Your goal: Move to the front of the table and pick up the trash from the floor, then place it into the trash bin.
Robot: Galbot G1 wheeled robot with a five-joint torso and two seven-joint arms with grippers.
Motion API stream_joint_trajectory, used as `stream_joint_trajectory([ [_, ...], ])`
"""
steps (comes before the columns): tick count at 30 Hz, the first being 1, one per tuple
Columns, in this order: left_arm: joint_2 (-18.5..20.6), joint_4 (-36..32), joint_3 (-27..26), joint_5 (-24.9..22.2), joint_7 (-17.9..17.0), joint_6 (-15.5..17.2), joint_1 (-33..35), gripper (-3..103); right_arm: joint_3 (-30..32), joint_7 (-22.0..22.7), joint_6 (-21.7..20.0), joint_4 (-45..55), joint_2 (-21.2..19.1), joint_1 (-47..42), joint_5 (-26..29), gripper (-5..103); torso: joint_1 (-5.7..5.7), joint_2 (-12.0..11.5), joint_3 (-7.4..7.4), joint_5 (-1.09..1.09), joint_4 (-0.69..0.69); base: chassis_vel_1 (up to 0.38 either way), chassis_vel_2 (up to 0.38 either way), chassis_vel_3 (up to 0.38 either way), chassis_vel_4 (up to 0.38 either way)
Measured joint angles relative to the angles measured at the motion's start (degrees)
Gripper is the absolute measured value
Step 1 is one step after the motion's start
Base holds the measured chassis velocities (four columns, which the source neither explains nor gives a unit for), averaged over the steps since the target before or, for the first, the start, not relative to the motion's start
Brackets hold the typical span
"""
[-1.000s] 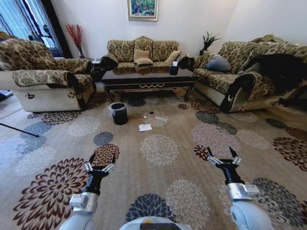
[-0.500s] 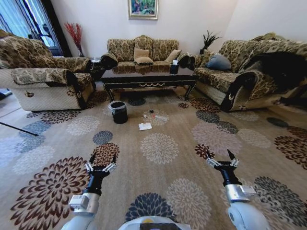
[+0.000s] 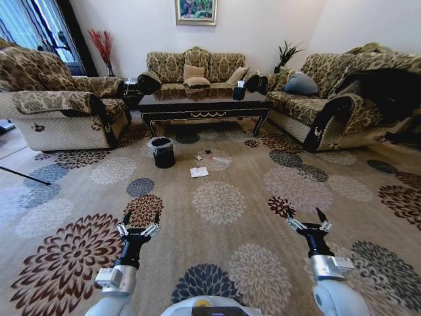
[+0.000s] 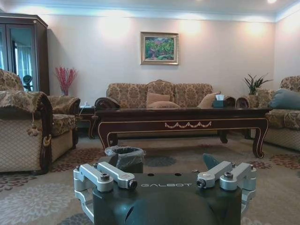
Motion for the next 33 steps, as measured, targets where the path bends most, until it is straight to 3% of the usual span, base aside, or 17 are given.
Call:
stream_joint_trajectory([
  [3, 0.09, 0.03, -0.02, 0.01, 0.00, -0.37, 0.10, 100, 0.24, -1.11, 2.64, -0.58, 0.46, 0.21, -1.14, 100, -0.10, -0.93, -0.83, 0.00, 0.00, 0.000, 0.000, 0.000, 0.000],
  [11, 0.35, -0.01, -0.28, 0.00, 0.00, -0.62, 0.28, 100, 0.04, -3.08, 3.50, -0.30, 0.96, 0.10, -1.34, 100, -0.28, -2.63, -2.34, 0.00, 0.01, 0.000, 0.000, 0.000, 0.000],
  [16, 0.41, 0.85, -0.49, -0.08, 0.04, -2.49, -0.05, 100, -0.20, -5.06, 4.93, -0.49, 1.38, -0.48, -1.18, 100, -0.33, -3.62, -3.28, 0.00, 0.00, 0.000, 0.000, 0.000, 0.000],
  [21, 0.36, 2.03, -1.19, -0.10, 0.03, -2.94, -1.11, 100, 0.09, -11.62, 7.99, -0.97, 1.88, -0.60, 0.28, 100, -0.32, -3.71, -3.40, 0.00, 0.01, 0.000, 0.000, 0.000, 0.000],
  [33, 1.02, 5.50, -5.91, -3.21, -0.65, -2.67, -3.93, 100, -1.54, -17.02, 10.36, -3.46, 2.87, -0.57, 0.83, 100, -0.28, -3.44, -3.20, -0.01, 0.01, 0.000, 0.000, 0.000, 0.000],
])
